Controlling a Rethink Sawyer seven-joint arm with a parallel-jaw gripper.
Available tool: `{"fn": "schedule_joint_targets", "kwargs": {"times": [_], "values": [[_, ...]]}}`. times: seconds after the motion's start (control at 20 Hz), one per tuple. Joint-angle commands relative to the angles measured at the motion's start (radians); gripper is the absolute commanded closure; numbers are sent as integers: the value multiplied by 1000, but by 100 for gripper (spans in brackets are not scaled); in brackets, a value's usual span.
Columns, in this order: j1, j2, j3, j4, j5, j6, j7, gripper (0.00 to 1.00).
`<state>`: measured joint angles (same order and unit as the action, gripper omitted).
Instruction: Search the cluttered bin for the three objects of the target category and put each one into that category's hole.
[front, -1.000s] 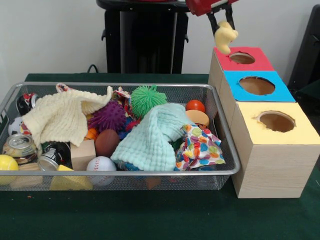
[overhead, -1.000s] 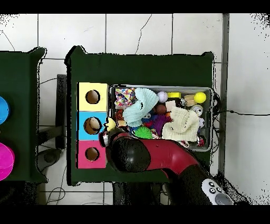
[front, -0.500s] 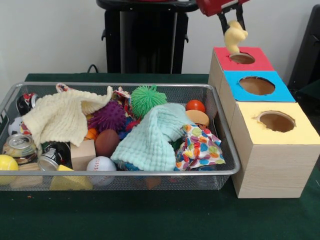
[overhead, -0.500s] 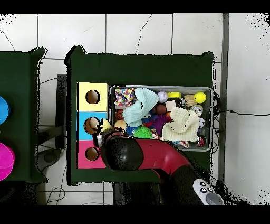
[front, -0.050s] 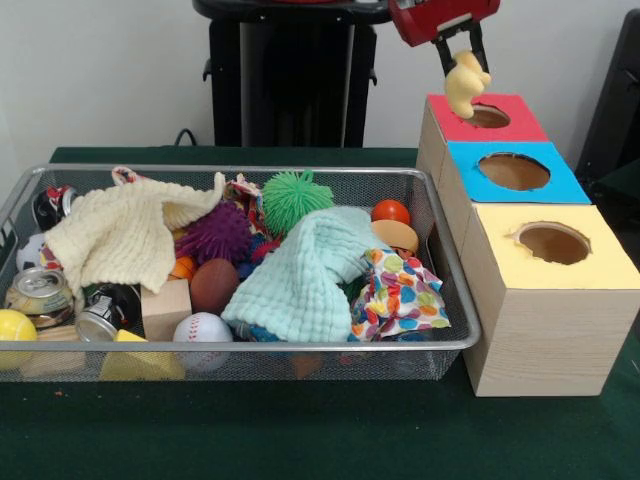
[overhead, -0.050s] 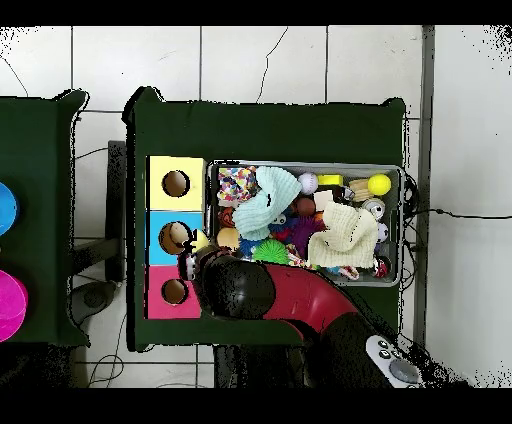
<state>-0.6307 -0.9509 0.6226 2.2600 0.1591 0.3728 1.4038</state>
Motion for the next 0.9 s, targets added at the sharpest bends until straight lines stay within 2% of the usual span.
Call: {"fn": "schedule_joint_targets", "kwargs": {"times": [0.05, 0.15, 0.3, 0.45, 0.9], "values": [[-7, 81, -34, 49, 98, 108, 234, 100], [-13, 125, -29, 46, 112, 102, 220, 100], [-15, 152, -16, 31, 141, 129, 216, 100], [-2, 144, -17, -26, 187, 247, 237, 100], [11, 200, -12, -90, 275, 388, 245, 100]]}}
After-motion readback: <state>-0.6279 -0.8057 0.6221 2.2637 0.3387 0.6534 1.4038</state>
